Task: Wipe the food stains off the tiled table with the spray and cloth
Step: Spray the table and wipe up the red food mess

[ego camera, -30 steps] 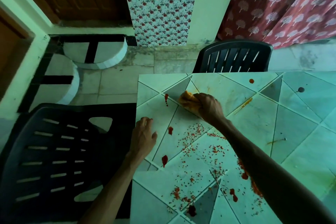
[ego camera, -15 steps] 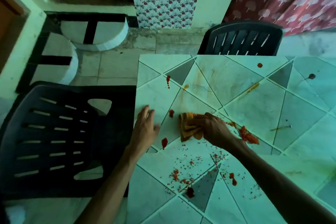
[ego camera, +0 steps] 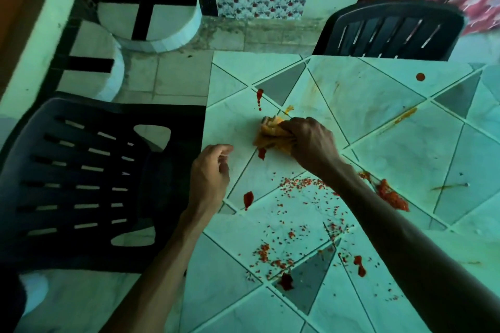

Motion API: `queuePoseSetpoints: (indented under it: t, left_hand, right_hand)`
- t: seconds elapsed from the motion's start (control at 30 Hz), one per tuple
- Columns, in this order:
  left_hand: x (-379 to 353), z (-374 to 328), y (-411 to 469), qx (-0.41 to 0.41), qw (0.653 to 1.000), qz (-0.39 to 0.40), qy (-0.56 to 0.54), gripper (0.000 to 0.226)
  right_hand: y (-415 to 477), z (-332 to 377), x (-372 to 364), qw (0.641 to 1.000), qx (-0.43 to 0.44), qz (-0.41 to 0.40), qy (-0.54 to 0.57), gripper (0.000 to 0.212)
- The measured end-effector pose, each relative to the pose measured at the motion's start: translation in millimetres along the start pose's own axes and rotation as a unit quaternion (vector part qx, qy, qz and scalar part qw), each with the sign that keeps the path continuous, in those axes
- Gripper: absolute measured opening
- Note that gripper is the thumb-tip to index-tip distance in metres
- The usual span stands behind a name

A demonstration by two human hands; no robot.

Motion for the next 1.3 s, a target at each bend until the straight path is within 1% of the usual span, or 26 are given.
queuePoseSetpoints:
  t: [0.13, 0.2, 0.27, 0.33, 0.43, 0.5, 0.57, 0.63, 0.7, 0.8, 0.93, 1.03, 1.1, 1.17, 1.23, 1.3]
  left_hand:
    - [11.1, 18.0, 6.3, 0.059, 0.998, -0.015, -0.035, 0.027]
    - [12.9, 23.0, 3.1, 0.075, 0.996, -0.017, -0.049, 0.026]
    - [12.7, 25.4, -2.5, 0.079, 0.995, -0.014, -0.063, 0.029]
    - [13.4, 26.1, -10.5, 0.068, 0.996, -0.011, -0.063, 0.033]
    - [13.7, 28.2, -25.5, 0.052, 0.998, -0.005, -0.027, 0.039]
    - [13.0, 31.6, -36.9, 0.044, 0.999, 0.006, 0.001, 0.046]
    - [9.5, 33.0, -45.9, 0.030, 0.999, 0.016, 0.033, 0.051]
    - [7.8, 33.7, -53.0, 0.024, 0.998, 0.018, 0.058, 0.052]
    - [12.2, 35.8, -58.2, 0.037, 0.998, 0.005, 0.056, 0.050]
    - [24.8, 45.8, -65.4, 0.071, 0.997, -0.013, 0.029, 0.052]
    - [30.4, 60.2, -84.4, 0.108, 0.994, 0.002, -0.016, 0.068]
    - [29.8, 65.8, -96.8, 0.137, 0.990, -0.002, -0.042, 0.082]
    - [30.5, 68.2, -101.8, 0.148, 0.987, -0.005, -0.058, 0.087]
    - [29.4, 69.4, -105.7, 0.149, 0.987, 0.001, -0.063, 0.090]
    - [27.0, 67.7, -108.9, 0.139, 0.989, 0.012, -0.045, 0.090]
    - [23.7, 65.7, -109.7, 0.125, 0.992, 0.019, -0.022, 0.088]
  right_hand:
    - [-32.8, 7.1, -20.2, 0.999, 0.013, 0.039, 0.011, 0.033]
    - [-51.4, 7.3, -16.5, 0.998, 0.002, 0.055, 0.014, 0.037]
    - [-60.5, 5.4, -7.3, 0.998, -0.005, 0.061, 0.009, 0.035]
    - [-53.6, 2.0, 6.3, 0.999, -0.012, 0.036, -0.003, 0.034]
    - [-21.0, 3.9, 25.9, 0.999, -0.016, -0.024, -0.015, 0.027]
    - [8.1, 13.9, 28.0, 0.998, 0.014, -0.060, -0.024, 0.022]
    - [38.6, 25.6, 17.6, 0.996, 0.043, -0.073, -0.042, 0.020]
    - [61.9, 38.8, -3.2, 0.996, 0.062, -0.044, -0.051, 0.020]
    - [70.3, 54.4, -26.2, 0.994, 0.096, 0.000, -0.058, 0.020]
    - [55.3, 66.9, -49.8, 0.989, 0.137, 0.017, -0.045, 0.026]
    - [22.7, 92.5, -70.7, 0.976, 0.196, 0.076, -0.049, 0.044]
    - [-1.0, 112.6, -81.2, 0.954, 0.265, 0.121, -0.063, 0.053]
    - [-18.5, 118.2, -82.2, 0.941, 0.302, 0.140, -0.068, 0.051]
    - [-35.3, 118.3, -78.7, 0.932, 0.321, 0.155, -0.071, 0.048]
    - [-50.3, 112.3, -73.6, 0.927, 0.323, 0.174, -0.073, 0.046]
    - [-60.7, 98.3, -65.8, 0.932, 0.304, 0.184, -0.070, 0.043]
Point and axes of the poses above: each hand's wrist, its own y-axis towards the middle knuckle, its own x-axis out of the back of the hand, z = x × y, the point moved 8 cm from there along y, towards the middle knuckle, and after that the axes turned 14 degrees about x, right-handed, at the moved point
